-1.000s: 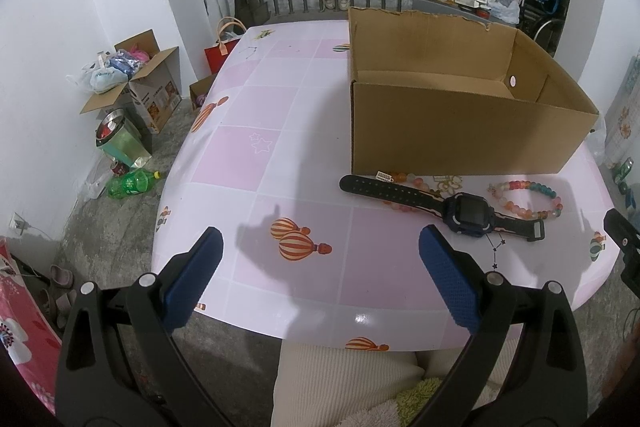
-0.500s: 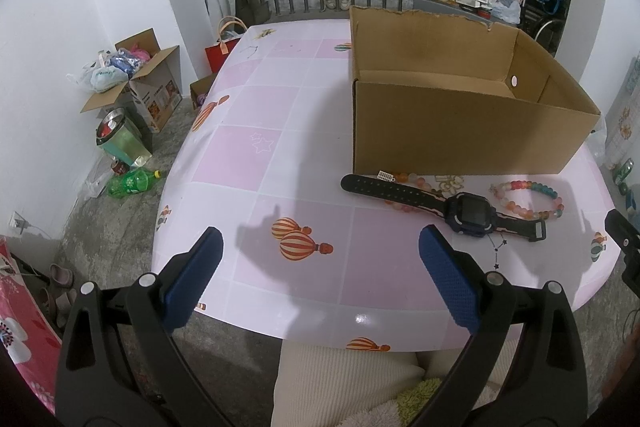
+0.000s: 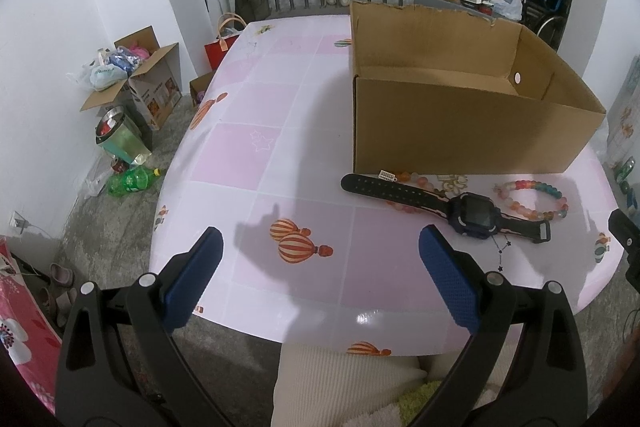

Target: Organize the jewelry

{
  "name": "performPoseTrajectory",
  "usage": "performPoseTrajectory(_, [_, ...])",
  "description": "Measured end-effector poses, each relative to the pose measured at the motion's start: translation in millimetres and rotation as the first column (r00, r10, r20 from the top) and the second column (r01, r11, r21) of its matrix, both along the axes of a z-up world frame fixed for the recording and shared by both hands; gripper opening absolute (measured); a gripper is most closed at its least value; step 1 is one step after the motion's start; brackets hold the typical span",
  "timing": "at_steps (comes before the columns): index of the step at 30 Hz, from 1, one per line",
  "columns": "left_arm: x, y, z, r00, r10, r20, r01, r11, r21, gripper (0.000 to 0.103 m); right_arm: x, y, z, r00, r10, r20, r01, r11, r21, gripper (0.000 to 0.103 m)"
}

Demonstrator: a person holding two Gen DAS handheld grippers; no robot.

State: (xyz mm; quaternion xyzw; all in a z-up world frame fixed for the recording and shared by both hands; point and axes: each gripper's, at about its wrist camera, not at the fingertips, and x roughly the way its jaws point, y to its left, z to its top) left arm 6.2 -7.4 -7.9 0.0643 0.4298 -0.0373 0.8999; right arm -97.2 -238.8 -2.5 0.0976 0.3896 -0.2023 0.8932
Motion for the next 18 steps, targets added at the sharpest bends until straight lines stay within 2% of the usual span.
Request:
performPoseTrajectory(6, [12, 0, -6, 1.0, 0.001, -0.015, -0.001, 1.0, -0.008, 0.095, 10, -1, -6, 1.0, -0.005, -0.014, 0.005, 1.0, -0.002, 0.097])
performPoseTrajectory(10, [18, 3, -7, 1.0, -0.001, 0.009, 0.001, 1.0, -0.021, 0.095, 16, -2, -11, 1.0, 0.004, -0.009, -0.004, 1.0, -0.006, 0.097])
performPoseTrajectory(14, [24, 5, -11, 0.999, -0.024, 0.034, 0.026, 0.999, -0.039, 0.095, 27, -3, -22, 0.997, 0.067, -0.027, -0.065, 0.997, 0.045, 0.097])
performPoseTrajectory(18, [27, 11, -15, 0.992, -0.095, 0.084, 0.105, 0.987, -0.119, 0.095, 30, -5, -30, 0.994, 0.108, 0.005, -0.108, 0.988, 0.106, 0.097])
